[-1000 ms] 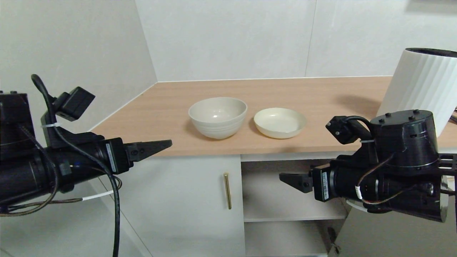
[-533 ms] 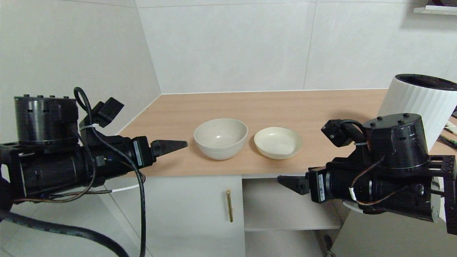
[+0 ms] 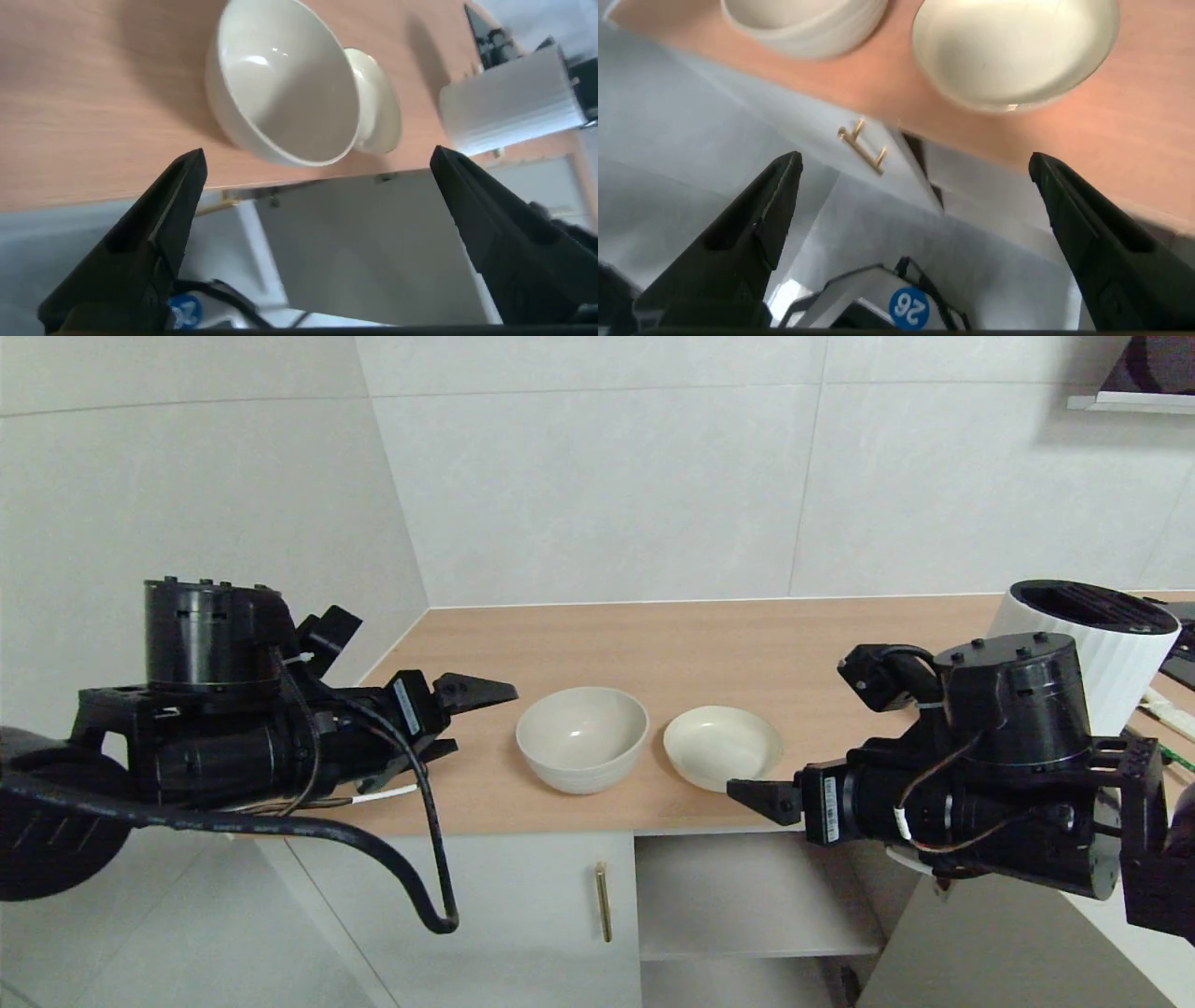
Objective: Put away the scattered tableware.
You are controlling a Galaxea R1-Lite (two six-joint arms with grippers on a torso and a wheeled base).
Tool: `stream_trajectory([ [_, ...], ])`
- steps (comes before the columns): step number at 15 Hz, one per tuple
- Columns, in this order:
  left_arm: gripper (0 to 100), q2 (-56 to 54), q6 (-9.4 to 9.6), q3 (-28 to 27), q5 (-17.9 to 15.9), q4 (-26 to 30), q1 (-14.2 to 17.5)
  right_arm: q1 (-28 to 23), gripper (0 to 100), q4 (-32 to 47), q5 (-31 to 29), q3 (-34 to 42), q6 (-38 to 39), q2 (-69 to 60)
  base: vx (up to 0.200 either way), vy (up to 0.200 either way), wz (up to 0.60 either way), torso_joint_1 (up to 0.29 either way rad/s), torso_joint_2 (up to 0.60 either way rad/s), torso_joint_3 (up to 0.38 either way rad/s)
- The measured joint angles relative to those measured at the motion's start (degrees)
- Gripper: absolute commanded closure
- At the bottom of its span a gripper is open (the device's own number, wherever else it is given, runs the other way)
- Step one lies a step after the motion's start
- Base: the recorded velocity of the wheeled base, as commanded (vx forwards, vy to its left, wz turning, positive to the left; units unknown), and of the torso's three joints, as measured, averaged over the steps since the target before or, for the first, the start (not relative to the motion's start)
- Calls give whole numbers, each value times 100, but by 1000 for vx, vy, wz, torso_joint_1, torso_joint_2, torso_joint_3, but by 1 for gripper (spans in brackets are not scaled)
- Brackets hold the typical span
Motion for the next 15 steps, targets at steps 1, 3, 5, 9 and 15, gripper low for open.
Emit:
stream_trajectory([
  [1,0,90,-101,-55,22,0,-2,-5,0,-33,-17,-16,0,66,0,0,0,0,0,0],
  [3,0,269,-180,-155,247,-1,-11,-16,0,112,-62,-195,22,173,0,0,0,0,0,0],
  [5,0,438,-187,-276,586,-9,-96,-38,0,594,-151,-460,72,239,0,0,0,0,0,0],
  [9,0,816,-422,-510,1153,-11,-419,-236,0,1538,-244,-1307,1059,421,0,0,0,0,0,0],
  [15,0,1378,-429,-553,1175,-6,-521,-510,0,1727,-332,-1716,1215,749,0,0,0,0,0,0],
])
